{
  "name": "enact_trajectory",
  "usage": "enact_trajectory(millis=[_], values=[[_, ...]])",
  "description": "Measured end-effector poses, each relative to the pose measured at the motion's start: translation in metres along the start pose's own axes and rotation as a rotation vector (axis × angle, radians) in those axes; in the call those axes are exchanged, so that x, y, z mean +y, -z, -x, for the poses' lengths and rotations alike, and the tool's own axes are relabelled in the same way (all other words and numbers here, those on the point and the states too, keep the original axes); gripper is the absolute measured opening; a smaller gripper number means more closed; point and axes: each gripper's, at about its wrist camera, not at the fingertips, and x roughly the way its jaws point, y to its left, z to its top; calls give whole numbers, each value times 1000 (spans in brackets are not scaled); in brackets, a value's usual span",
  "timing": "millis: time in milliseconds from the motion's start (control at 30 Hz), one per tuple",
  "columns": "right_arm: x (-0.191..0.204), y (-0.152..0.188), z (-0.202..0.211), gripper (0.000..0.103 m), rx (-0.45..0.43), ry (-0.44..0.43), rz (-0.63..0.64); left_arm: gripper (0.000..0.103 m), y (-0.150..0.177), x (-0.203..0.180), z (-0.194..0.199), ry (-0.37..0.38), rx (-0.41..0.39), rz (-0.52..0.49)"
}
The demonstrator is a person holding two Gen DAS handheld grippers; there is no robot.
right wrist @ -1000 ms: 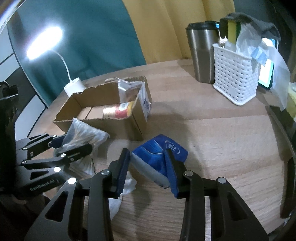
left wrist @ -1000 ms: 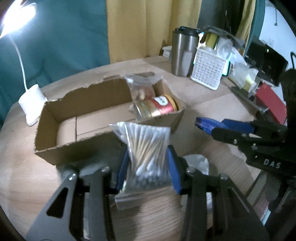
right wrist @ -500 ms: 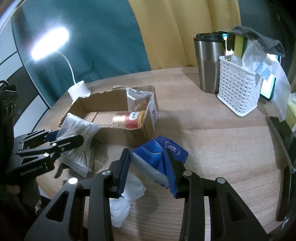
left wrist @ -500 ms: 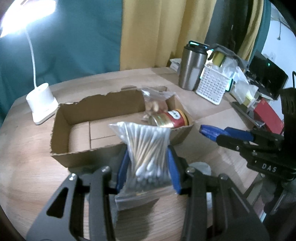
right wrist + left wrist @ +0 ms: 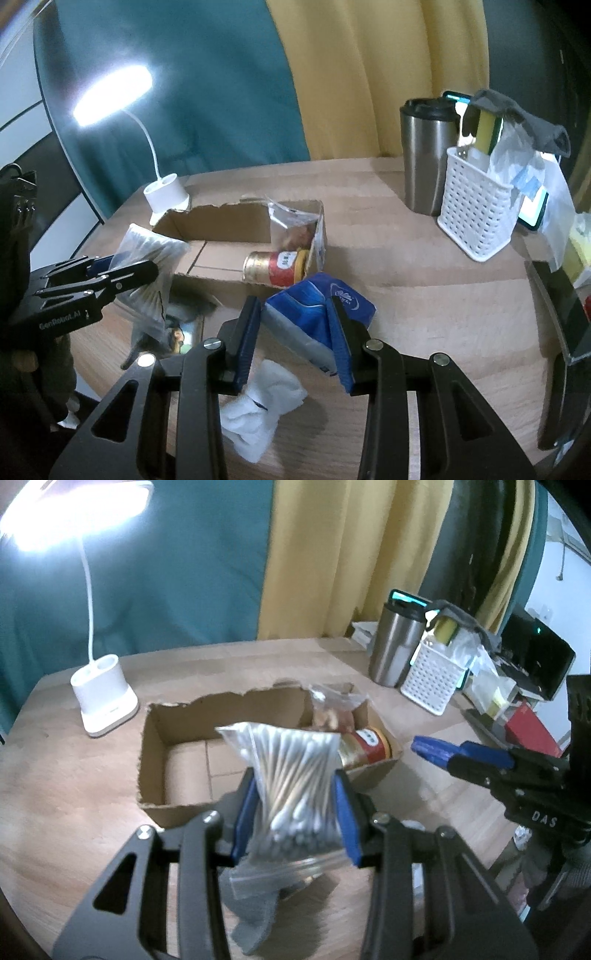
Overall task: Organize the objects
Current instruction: 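Lift and carry the tissue pack and swab bag toward the box with both tools, then lower the swab bag into the box with the left tool while the right tool lowers the tissue pack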
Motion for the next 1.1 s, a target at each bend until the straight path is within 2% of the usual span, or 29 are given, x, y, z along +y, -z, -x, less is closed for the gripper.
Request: enact_trajectory(millis=[600,1100], values=[[10,-28,3,39,-62,-13,9,41,-30,19,-5,22,-23,20],[2,-46,-14,39,-53,-30,24,41,-42,15,-58,24,42,48]])
